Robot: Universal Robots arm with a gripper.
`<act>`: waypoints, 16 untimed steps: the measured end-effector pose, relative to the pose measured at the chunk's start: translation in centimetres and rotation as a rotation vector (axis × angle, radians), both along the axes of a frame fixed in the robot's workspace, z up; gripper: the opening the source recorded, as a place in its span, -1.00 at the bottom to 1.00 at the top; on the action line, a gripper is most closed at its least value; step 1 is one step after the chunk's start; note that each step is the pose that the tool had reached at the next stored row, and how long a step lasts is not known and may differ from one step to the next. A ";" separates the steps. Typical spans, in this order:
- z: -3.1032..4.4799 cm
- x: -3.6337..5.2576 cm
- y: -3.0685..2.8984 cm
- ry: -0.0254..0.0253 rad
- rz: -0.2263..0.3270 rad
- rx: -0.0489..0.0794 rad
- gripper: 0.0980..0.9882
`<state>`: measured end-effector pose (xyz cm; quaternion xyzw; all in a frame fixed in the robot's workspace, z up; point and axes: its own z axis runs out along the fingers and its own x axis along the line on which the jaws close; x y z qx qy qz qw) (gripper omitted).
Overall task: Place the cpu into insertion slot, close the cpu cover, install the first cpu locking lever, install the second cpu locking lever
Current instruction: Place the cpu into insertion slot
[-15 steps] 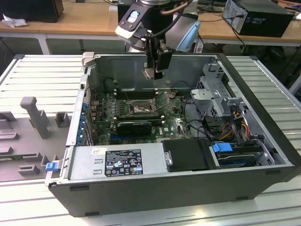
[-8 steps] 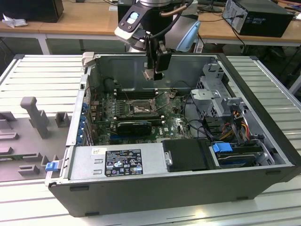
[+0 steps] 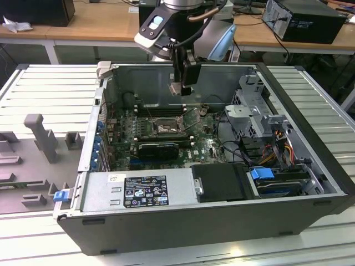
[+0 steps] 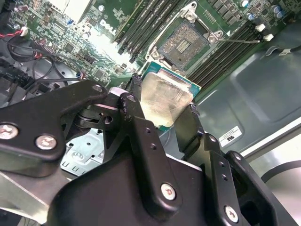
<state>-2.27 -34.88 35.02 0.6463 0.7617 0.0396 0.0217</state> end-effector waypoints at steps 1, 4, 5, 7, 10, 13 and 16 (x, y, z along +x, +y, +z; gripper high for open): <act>-0.03 0.00 0.00 0.0000 -0.004 0.000 -0.04; -0.13 0.00 0.00 -0.0001 -0.016 0.000 -0.04; -0.18 0.00 0.00 0.0000 -0.028 0.000 -0.04; -0.28 0.00 0.00 0.0000 -0.059 0.000 -0.04; -0.44 0.00 0.00 0.0000 -0.107 0.000 -0.04; -0.50 0.00 0.00 0.0000 -0.117 0.000 -0.04; -0.64 0.00 0.00 0.0000 -0.125 0.000 -0.04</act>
